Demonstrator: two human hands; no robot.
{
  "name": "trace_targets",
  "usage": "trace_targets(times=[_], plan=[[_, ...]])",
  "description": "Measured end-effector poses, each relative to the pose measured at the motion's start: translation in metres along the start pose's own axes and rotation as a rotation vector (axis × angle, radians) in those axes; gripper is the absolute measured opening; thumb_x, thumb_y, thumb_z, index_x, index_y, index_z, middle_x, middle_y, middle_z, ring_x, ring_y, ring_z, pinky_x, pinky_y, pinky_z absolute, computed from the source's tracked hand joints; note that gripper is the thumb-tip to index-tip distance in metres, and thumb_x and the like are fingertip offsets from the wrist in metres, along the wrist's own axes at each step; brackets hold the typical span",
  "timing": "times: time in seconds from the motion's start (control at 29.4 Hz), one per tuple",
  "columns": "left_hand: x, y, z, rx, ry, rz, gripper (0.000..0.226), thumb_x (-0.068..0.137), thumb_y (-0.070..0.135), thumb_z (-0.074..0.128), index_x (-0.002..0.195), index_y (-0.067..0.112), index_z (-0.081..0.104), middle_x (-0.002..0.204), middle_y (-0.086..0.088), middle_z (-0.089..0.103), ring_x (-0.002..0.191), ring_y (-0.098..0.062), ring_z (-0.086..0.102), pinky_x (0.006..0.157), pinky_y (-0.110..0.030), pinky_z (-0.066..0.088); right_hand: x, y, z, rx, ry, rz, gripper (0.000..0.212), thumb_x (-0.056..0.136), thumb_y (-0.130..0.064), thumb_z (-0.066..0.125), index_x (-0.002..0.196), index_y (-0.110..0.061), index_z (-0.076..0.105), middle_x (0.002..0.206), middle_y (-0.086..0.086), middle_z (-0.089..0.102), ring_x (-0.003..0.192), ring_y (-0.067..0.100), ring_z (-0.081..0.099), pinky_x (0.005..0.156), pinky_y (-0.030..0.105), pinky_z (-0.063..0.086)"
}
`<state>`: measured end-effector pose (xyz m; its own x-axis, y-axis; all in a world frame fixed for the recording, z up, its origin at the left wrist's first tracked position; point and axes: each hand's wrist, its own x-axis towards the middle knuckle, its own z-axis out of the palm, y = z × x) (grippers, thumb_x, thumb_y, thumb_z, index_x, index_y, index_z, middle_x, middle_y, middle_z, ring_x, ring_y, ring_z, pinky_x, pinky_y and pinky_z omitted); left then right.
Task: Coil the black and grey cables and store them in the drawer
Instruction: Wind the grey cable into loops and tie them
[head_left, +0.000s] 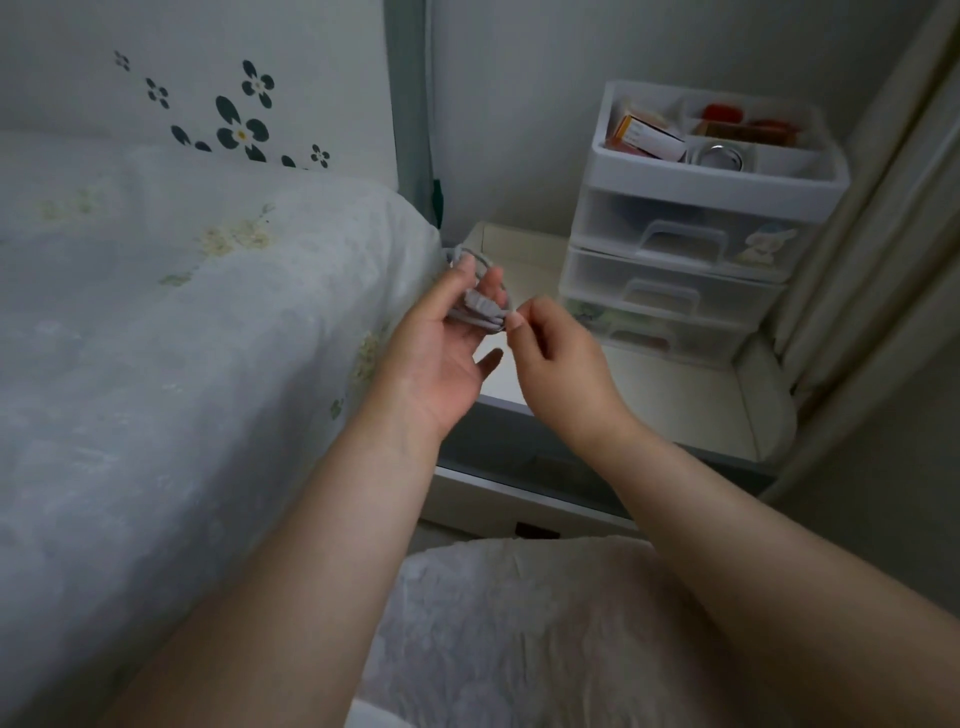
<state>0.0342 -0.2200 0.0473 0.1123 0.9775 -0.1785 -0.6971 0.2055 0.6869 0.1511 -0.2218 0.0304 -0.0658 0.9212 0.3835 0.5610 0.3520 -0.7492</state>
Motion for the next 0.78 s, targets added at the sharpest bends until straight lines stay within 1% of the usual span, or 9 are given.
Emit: trace_targets(times=[0.1, 0.2, 0.27, 0.37, 0.44, 0.54, 0.61, 0.72, 0.78], plan=[[0.0, 0.004, -0.005, 0.033, 0.042, -0.171, 0.039, 0.086, 0.037, 0.064, 0.118, 0.014, 0.061, 0.099, -0.003, 0.074, 0.11, -0.019, 0.063, 0.109, -0.052, 0.03, 0.004, 0.014, -0.012, -0.286, 0.062, -0.247, 0.016, 0.097, -0.021, 0.046, 0.085, -0.013, 0.053, 0.069, -0.003, 0.055, 0.064, 0.017, 0.052, 0.059, 0.03, 0.04], [0.003, 0.011, -0.015, 0.138, 0.028, -0.271, 0.065, 0.073, 0.056, 0.068, 0.118, 0.01, 0.063, 0.106, -0.01, 0.073, 0.107, -0.025, 0.063, 0.1, -0.046, 0.042, 0.011, 0.027, -0.029, -0.598, 0.004, -0.51, 0.011, 0.093, -0.016, 0.05, 0.091, -0.011, 0.06, 0.083, 0.006, 0.066, 0.075, 0.025, 0.06, 0.073, 0.036, 0.045], [0.006, 0.015, -0.02, 0.306, -0.003, -0.245, 0.073, 0.065, 0.064, 0.065, 0.117, 0.014, 0.065, 0.107, -0.008, 0.072, 0.106, -0.028, 0.062, 0.092, -0.041, 0.049, 0.015, 0.03, -0.041, -0.691, -0.071, -0.613, 0.012, 0.089, -0.014, 0.052, 0.094, -0.01, 0.063, 0.087, 0.008, 0.068, 0.078, 0.025, 0.062, 0.073, 0.038, 0.049], [0.01, 0.021, -0.023, 0.626, -0.01, -0.081, 0.058, 0.07, 0.057, 0.063, 0.11, 0.014, 0.066, 0.096, -0.001, 0.072, 0.1, -0.024, 0.064, 0.084, -0.036, 0.052, 0.019, 0.032, -0.051, -0.788, -0.133, -0.675, 0.01, 0.087, -0.011, 0.057, 0.094, -0.009, 0.064, 0.086, 0.01, 0.068, 0.075, 0.026, 0.062, 0.07, 0.036, 0.048], [0.011, 0.023, -0.027, 0.797, -0.037, 0.054, 0.038, 0.082, 0.046, 0.063, 0.106, 0.017, 0.067, 0.089, 0.003, 0.073, 0.093, -0.019, 0.067, 0.082, -0.034, 0.055, 0.019, 0.031, -0.053, -0.759, -0.153, -0.616, 0.006, 0.089, -0.01, 0.058, 0.092, -0.009, 0.063, 0.082, 0.01, 0.067, 0.071, 0.027, 0.06, 0.067, 0.034, 0.046], [0.012, 0.025, -0.032, 1.068, -0.118, 0.191, 0.014, 0.092, 0.03, 0.06, 0.105, 0.029, 0.065, 0.088, 0.01, 0.075, 0.087, -0.009, 0.069, 0.076, -0.028, 0.054, 0.018, 0.031, -0.055, -0.596, -0.128, -0.458, 0.016, 0.095, -0.018, 0.049, 0.09, -0.006, 0.058, 0.078, 0.011, 0.061, 0.068, 0.028, 0.054, 0.06, 0.037, 0.046], [0.01, 0.025, -0.033, 1.142, -0.155, 0.196, 0.015, 0.091, 0.025, 0.062, 0.104, 0.032, 0.061, 0.092, 0.013, 0.075, 0.089, -0.005, 0.068, 0.072, -0.024, 0.049, 0.018, 0.032, -0.054, -0.538, -0.114, -0.398, 0.018, 0.096, -0.019, 0.048, 0.09, -0.005, 0.056, 0.076, 0.009, 0.058, 0.067, 0.028, 0.051, 0.059, 0.038, 0.044], [0.008, 0.022, -0.033, 1.219, -0.167, 0.215, 0.029, 0.089, 0.024, 0.065, 0.116, 0.028, 0.056, 0.101, 0.015, 0.071, 0.095, -0.002, 0.065, 0.082, -0.023, 0.046, 0.016, 0.033, -0.052, -0.414, -0.141, -0.226, 0.019, 0.097, -0.022, 0.047, 0.09, -0.007, 0.056, 0.07, 0.004, 0.053, 0.065, 0.024, 0.047, 0.058, 0.034, 0.037], [0.007, 0.018, -0.032, 1.315, -0.146, 0.286, 0.035, 0.09, 0.025, 0.065, 0.121, 0.03, 0.051, 0.101, 0.017, 0.064, 0.095, 0.0, 0.061, 0.081, -0.019, 0.043, 0.015, 0.032, -0.051, -0.311, -0.185, -0.09, 0.021, 0.098, -0.026, 0.045, 0.086, -0.01, 0.054, 0.066, 0.0, 0.049, 0.062, 0.019, 0.044, 0.058, 0.031, 0.036]])
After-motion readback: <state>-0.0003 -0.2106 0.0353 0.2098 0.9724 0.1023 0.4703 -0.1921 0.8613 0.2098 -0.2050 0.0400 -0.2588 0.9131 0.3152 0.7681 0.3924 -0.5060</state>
